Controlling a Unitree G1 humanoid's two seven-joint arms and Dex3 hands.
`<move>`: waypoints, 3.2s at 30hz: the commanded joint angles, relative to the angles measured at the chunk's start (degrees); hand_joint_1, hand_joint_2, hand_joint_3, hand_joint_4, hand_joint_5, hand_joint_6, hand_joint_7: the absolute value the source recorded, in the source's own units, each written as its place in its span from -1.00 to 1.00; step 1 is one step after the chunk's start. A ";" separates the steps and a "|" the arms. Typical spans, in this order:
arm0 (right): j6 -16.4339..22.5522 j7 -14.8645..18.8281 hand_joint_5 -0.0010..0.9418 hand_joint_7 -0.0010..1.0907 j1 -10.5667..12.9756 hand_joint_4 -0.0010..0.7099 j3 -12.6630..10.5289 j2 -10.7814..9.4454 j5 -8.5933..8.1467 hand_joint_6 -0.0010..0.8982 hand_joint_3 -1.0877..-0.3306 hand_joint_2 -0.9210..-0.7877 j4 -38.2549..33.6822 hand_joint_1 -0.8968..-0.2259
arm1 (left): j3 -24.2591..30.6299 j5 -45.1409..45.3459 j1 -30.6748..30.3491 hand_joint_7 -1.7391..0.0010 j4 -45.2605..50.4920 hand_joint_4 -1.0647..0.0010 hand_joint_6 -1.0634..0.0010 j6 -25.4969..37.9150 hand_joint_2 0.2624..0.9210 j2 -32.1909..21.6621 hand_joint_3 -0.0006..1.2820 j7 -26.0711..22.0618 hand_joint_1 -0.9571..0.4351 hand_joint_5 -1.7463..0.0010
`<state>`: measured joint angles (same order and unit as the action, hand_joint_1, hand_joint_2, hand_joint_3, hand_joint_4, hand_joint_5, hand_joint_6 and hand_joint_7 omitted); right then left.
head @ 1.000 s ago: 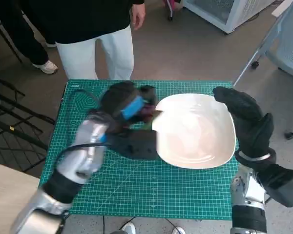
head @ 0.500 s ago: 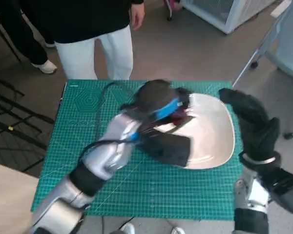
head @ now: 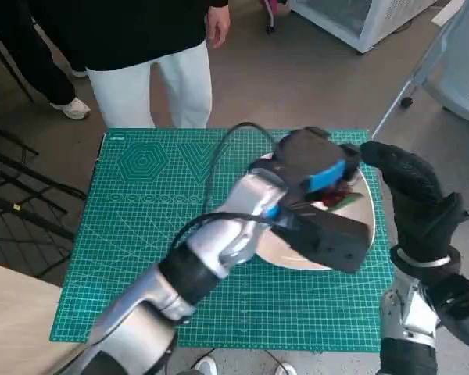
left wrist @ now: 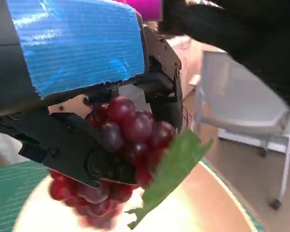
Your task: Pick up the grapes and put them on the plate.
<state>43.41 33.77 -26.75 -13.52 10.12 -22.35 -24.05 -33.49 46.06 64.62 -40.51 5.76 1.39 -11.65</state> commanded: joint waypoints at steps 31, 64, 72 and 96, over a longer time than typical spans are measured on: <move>-0.36 -2.54 -1.00 -0.38 1.53 -0.54 0.75 -0.31 0.93 -1.00 0.08 -1.00 -0.71 0.01 | -0.40 -4.52 5.79 0.64 -14.35 0.60 0.43 1.65 0.91 3.98 -0.95 -4.30 -0.28 0.65; -0.17 -2.62 -0.99 -0.36 1.13 -0.52 2.04 -0.88 1.16 -1.00 0.13 -1.00 -1.75 0.04 | 30.97 -44.22 -23.09 0.99 -1.49 0.79 0.58 -37.52 1.00 -15.32 -0.27 -2.08 -0.54 0.99; 0.22 -2.35 -0.99 -0.35 0.95 -0.51 2.19 -0.80 1.29 -1.00 0.15 -1.00 -2.55 0.00 | 37.75 -55.27 -27.23 1.00 -4.68 0.81 0.66 -44.90 1.00 -15.28 -0.18 -9.82 -0.61 1.00; -0.57 -2.20 -0.99 -0.32 0.25 -0.49 2.56 -0.30 1.46 -1.00 0.20 -1.00 -2.66 -0.04 | 43.24 -64.33 -36.44 0.99 -0.30 0.78 0.64 -48.83 1.00 -12.87 -0.24 -19.46 -0.60 0.99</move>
<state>43.70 31.44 -26.89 -11.09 9.48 -21.19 -26.03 9.22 -17.02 28.87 -41.58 -42.70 -12.15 -30.01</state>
